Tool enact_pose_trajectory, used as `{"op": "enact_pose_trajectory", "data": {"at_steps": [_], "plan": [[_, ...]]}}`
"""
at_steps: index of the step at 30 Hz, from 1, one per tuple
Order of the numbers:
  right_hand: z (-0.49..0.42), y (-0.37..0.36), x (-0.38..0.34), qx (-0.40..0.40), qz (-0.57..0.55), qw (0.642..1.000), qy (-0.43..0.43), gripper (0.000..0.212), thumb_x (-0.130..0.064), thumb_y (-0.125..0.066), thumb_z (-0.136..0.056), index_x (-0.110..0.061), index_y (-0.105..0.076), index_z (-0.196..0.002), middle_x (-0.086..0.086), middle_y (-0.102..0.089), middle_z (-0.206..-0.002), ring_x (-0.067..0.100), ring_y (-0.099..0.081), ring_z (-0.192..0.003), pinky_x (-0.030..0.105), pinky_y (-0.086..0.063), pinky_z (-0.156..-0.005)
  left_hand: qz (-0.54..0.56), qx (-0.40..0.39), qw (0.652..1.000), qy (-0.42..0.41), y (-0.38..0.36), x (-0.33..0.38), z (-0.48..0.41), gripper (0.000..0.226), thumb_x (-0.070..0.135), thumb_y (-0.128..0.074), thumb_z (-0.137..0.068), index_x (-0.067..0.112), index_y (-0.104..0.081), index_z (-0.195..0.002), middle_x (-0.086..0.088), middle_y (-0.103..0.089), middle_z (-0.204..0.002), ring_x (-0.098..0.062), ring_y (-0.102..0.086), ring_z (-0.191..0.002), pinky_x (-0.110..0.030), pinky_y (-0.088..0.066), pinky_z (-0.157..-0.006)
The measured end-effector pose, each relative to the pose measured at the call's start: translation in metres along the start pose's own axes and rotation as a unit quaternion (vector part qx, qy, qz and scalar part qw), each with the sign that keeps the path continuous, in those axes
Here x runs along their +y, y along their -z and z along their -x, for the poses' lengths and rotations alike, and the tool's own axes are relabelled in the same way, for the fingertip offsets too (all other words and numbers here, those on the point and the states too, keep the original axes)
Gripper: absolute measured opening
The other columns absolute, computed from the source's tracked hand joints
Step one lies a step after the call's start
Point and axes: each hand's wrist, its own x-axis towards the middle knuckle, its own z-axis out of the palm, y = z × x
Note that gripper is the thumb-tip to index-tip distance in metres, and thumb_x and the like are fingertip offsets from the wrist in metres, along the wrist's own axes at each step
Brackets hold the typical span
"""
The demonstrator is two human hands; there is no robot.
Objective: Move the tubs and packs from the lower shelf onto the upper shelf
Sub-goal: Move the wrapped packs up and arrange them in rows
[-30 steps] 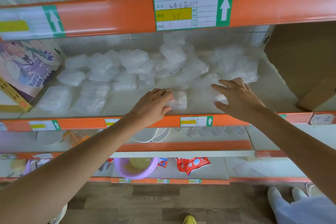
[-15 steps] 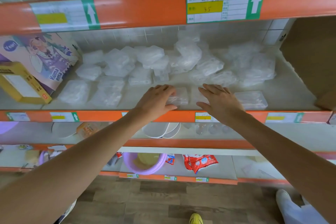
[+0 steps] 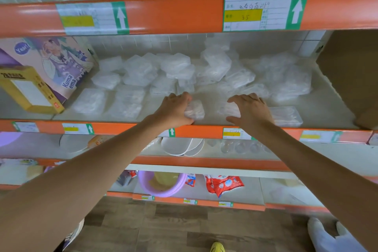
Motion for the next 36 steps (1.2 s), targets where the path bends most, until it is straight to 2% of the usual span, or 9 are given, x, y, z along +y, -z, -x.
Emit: {"op": "enact_pose_trajectory", "data": {"at_steps": [3, 6, 10, 14, 21, 28, 30, 33, 36], "plan": [[0.006, 0.006, -0.003, -0.008, -0.023, 1.0, -0.01, 0.056, -0.044, -0.071, -0.084, -0.025, -0.052, -0.133, -0.001, -0.058, -0.129, 0.023, -0.048, -0.122, 0.034, -0.033, -0.102, -0.013, 0.014, 1.0, -0.004, 0.006, -0.004, 0.009, 0.067, 0.027, -0.073, -0.078, 0.014, -0.042, -0.136, -0.004, -0.053, -0.132, -0.027, -0.045, -0.118, -0.031, -0.025, -0.094], [0.019, 0.016, -0.01, -0.022, -0.036, 0.999, -0.013, 0.06, -0.045, -0.071, -0.082, -0.028, -0.049, -0.135, -0.002, -0.055, -0.13, 0.027, -0.052, -0.116, 0.034, -0.036, -0.098, 0.007, 0.032, 0.999, -0.028, 0.013, -0.009, 0.025, 0.067, 0.026, -0.075, -0.075, 0.017, -0.046, -0.135, 0.0, -0.053, -0.132, -0.023, -0.047, -0.119, -0.027, -0.021, -0.092], [0.037, 0.034, -0.027, -0.008, -0.048, 0.999, -0.011, 0.062, -0.042, -0.071, -0.082, -0.028, -0.046, -0.137, -0.002, -0.05, -0.131, 0.03, -0.055, -0.107, 0.031, -0.038, -0.092, 0.011, 0.082, 0.995, -0.06, 0.026, -0.016, 0.051, 0.066, 0.029, -0.078, -0.071, 0.019, -0.051, -0.13, 0.004, -0.057, -0.127, -0.021, -0.049, -0.117, -0.027, -0.024, -0.093], [0.054, 0.052, -0.045, 0.011, -0.06, 0.998, 0.003, 0.061, -0.041, -0.071, -0.081, -0.029, -0.047, -0.136, -0.005, -0.048, -0.133, 0.026, -0.054, -0.112, 0.028, -0.036, -0.09, -0.016, 0.086, 0.993, -0.085, 0.039, -0.025, 0.079, 0.064, 0.034, -0.078, -0.07, 0.02, -0.052, -0.127, 0.008, -0.057, -0.122, -0.02, -0.049, -0.111, -0.025, -0.024, -0.09], [0.093, 0.083, -0.077, 0.032, -0.104, 0.993, 0.037, 0.062, -0.059, -0.062, -0.068, -0.043, -0.047, -0.126, -0.019, -0.05, -0.124, 0.02, -0.059, -0.11, 0.04, -0.053, -0.086, -0.011, 0.075, 0.989, -0.124, 0.081, -0.025, 0.125, 0.06, 0.038, -0.073, -0.075, 0.021, -0.051, -0.128, 0.01, -0.055, -0.124, -0.017, -0.046, -0.116, -0.026, -0.025, -0.096], [0.115, 0.13, -0.107, 0.075, -0.075, 0.994, 0.04, 0.057, -0.043, -0.075, -0.076, -0.034, -0.054, -0.128, -0.016, -0.053, -0.123, 0.012, -0.059, -0.109, 0.024, -0.043, -0.085, 0.009, 0.106, 0.98, -0.169, 0.131, -0.016, 0.159, 0.06, 0.042, -0.073, -0.074, 0.025, -0.052, -0.128, 0.016, -0.056, -0.118, -0.01, -0.048, -0.114, -0.019, -0.023, -0.095], [0.118, 0.143, -0.114, 0.083, -0.072, 0.993, 0.041, 0.056, -0.045, -0.074, -0.075, -0.034, -0.054, -0.127, -0.016, -0.054, -0.122, 0.011, -0.059, -0.11, 0.025, -0.044, -0.085, 0.023, 0.114, 0.976, -0.183, 0.146, -0.011, 0.168, 0.065, 0.051, -0.066, -0.068, 0.025, -0.054, -0.126, 0.016, -0.057, -0.116, -0.011, -0.05, -0.112, -0.021, -0.027, -0.097], [0.122, 0.164, -0.124, 0.111, -0.08, 0.989, 0.048, 0.057, -0.052, -0.07, -0.072, -0.037, -0.052, -0.124, -0.016, -0.055, -0.121, 0.013, -0.06, -0.111, 0.034, -0.051, -0.088, 0.051, 0.129, 0.97, -0.199, 0.173, -0.004, 0.177, 0.074, 0.058, -0.061, -0.062, 0.024, -0.056, -0.127, 0.016, -0.058, -0.115, -0.01, -0.053, -0.111, -0.026, -0.034, -0.103], [0.126, 0.188, -0.131, 0.139, -0.073, 0.986, 0.047, 0.056, -0.046, -0.074, -0.076, -0.032, -0.054, -0.126, -0.016, -0.055, -0.125, 0.008, -0.057, -0.113, 0.034, -0.049, -0.091, 0.075, 0.152, 0.962, -0.212, 0.199, 0.002, 0.18, 0.074, 0.059, -0.063, -0.061, 0.025, -0.058, -0.126, 0.015, -0.061, -0.115, -0.01, -0.057, -0.109, -0.034, -0.043, -0.102]]}}
